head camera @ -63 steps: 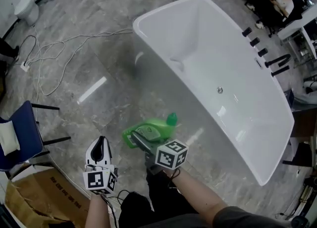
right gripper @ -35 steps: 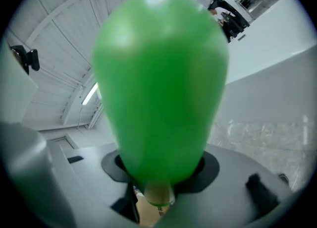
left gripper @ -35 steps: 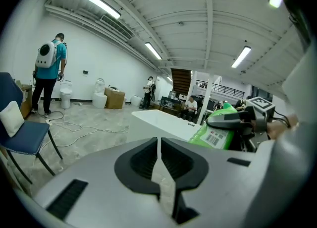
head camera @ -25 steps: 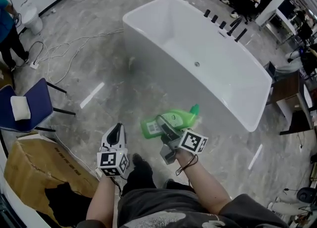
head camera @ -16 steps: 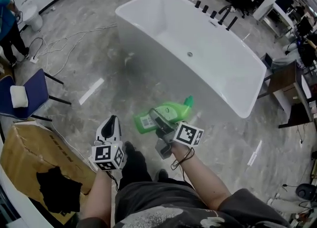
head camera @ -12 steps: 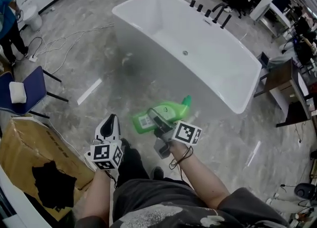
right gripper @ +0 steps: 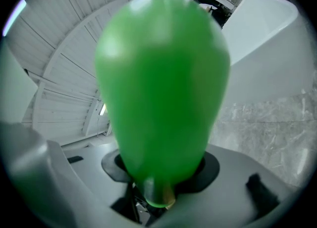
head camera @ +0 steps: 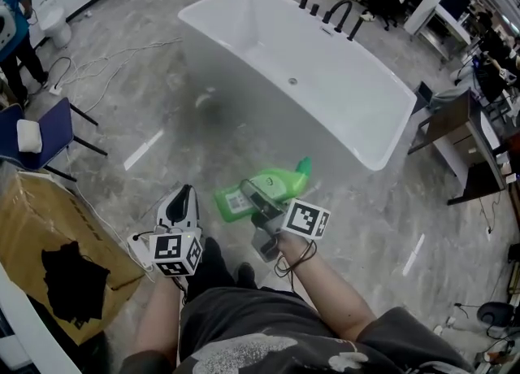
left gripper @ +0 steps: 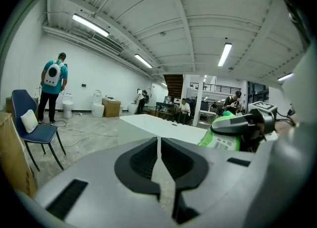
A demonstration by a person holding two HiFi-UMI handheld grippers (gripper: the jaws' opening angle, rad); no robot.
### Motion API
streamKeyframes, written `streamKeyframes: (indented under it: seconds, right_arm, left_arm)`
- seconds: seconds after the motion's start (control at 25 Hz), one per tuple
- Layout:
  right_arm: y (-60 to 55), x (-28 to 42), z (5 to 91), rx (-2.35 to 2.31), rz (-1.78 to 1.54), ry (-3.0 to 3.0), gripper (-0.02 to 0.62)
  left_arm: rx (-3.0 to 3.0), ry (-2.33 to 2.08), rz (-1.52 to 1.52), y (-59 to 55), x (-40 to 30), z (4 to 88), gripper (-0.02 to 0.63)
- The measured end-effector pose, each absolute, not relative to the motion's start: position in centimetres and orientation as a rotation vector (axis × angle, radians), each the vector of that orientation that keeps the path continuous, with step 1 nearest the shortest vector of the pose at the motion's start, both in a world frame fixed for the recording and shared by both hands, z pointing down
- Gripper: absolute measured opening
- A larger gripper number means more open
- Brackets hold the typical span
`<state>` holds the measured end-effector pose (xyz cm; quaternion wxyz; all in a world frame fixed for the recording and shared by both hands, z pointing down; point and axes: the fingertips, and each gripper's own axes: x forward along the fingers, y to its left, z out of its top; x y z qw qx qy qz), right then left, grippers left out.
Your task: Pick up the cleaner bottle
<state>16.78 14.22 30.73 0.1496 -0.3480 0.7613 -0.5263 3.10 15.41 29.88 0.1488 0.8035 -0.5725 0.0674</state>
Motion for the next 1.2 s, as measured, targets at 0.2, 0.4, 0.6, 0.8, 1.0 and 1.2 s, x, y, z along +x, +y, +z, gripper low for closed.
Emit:
streamKeyframes:
  seconds: [0.2,0.4,0.6,0.8,1.0,1.2]
  right_arm:
    - [17.1,17.7,30.4,-0.982,-1.508,2.206,0.200]
    - [18.9,17.8,30.5,-0.972,-1.513,2.177,0.201]
    - [20.2,17.9,30.6,-0.953,-1.540,2.159,0.199]
    - [21.3,16.9,31.0,-0.936,-1.559,2.177,0.199]
    - [21.6,15.6,31.3,-0.905,-1.579,2.211,0.199]
    - [21.6,14.5,31.1,-0.885,-1.574,2.230,0.199]
  left_arm:
    - [2.324,-1.641,0.197,18.4,4.4,29.5,0.031]
    - [2.337,-1.641,0.194,20.3,4.5,29.3,0.032]
    - [2.329,-1.649,0.196,21.4,4.5,29.1,0.032]
    - [2.325,-1.665,0.188,22.5,3.5,29.0,0.032]
    - [2.295,-1.693,0.178,23.1,2.7,29.2,0.032]
    - [2.276,-1.709,0.164,23.3,1.9,29.2,0.032]
